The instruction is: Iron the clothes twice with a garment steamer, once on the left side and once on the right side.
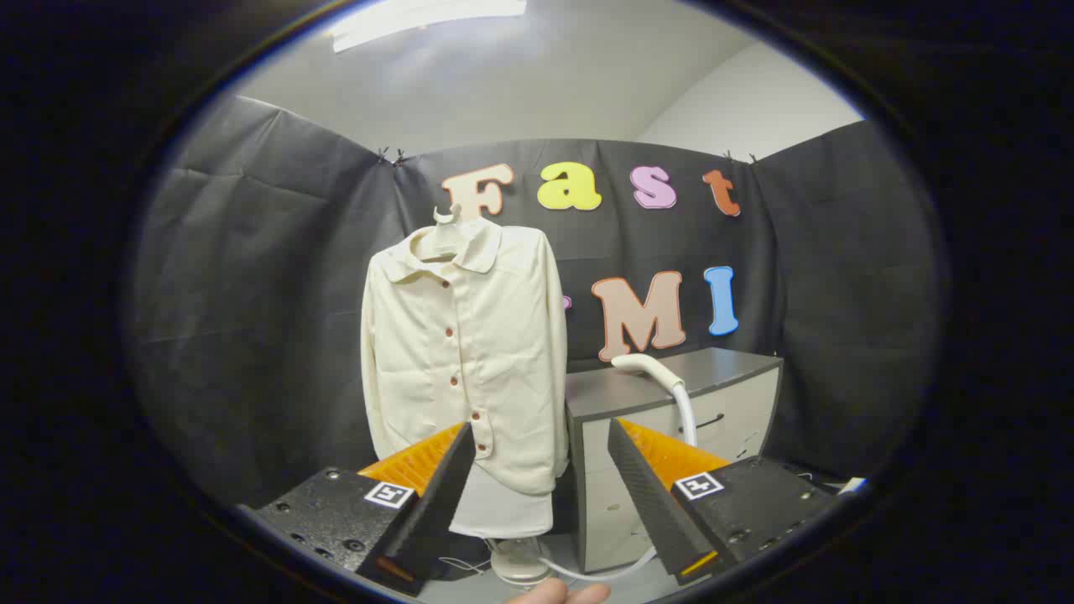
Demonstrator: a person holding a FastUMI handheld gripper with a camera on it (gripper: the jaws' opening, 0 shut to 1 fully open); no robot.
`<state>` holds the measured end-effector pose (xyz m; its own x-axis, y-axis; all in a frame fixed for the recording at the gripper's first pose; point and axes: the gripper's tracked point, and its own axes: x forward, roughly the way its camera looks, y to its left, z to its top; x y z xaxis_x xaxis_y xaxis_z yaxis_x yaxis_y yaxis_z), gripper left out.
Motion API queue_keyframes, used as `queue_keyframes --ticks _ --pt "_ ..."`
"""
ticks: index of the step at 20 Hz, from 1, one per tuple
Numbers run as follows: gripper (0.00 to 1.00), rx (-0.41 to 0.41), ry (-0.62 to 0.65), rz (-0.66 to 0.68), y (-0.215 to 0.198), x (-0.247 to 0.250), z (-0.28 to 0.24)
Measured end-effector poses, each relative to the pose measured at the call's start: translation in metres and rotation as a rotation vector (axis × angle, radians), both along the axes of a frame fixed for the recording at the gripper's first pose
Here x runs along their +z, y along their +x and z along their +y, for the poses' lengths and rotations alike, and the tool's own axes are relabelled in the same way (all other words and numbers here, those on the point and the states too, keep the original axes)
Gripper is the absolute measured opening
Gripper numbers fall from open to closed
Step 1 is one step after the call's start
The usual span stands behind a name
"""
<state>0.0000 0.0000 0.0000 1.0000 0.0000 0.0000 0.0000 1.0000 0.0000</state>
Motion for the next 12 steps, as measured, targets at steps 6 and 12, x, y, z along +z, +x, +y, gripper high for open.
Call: queue_keyframes --ticks 6,12 --pt "0.97 -0.023 -0.007 -0.012 0.005 0.011 -0.013" --pt "0.97 -0.018 -0.02 -0.007 0.008 0.012 -0.021"
